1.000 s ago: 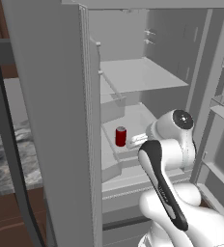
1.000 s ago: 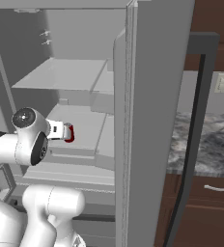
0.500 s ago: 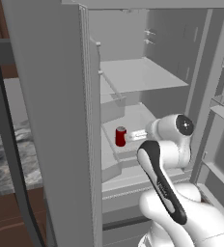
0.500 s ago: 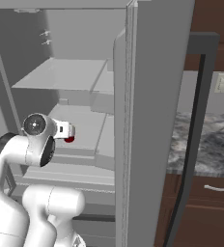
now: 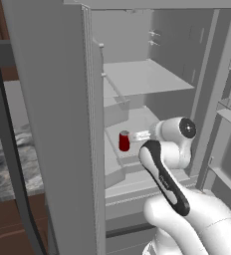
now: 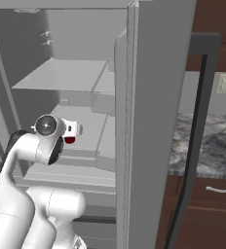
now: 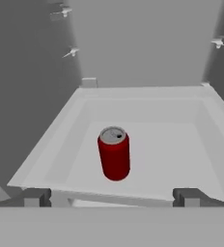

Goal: Open the fridge, grab two sodas, and place both sodas inside the bowl with ice on the dining counter.

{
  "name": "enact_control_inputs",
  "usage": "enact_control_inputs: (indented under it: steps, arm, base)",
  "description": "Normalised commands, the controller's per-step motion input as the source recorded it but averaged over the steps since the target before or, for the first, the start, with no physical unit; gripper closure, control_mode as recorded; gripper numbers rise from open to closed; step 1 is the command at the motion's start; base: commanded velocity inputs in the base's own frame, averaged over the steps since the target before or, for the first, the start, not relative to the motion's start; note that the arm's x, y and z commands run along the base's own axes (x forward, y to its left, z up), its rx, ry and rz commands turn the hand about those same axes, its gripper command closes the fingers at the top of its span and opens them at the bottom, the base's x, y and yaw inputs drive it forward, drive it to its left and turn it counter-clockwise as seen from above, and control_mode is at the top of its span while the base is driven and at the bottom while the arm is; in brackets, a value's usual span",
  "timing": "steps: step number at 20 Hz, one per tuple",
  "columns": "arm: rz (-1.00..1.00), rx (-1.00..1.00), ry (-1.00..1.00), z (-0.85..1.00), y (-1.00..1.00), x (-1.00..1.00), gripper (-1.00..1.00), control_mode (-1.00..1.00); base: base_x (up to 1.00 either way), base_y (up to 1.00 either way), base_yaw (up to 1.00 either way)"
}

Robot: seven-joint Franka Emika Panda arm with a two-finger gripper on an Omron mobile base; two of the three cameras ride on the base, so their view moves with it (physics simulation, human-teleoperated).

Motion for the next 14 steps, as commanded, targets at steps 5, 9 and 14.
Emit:
enact_control_inputs:
  steps: [5,9,14]
  arm:
    - [0.0,0.0,0.0,0.0,0.0,0.2,-1.0,-1.0]
    - [0.0,0.0,0.0,-0.04,0.0,0.17,-1.0,-1.0]
    - [0.0,0.0,0.0,-0.16,0.0,0.16,-1.0,-1.0]
  base:
    - [0.0,0.0,0.0]
    - [0.0,0.0,0.0]
    - [0.0,0.0,0.0]
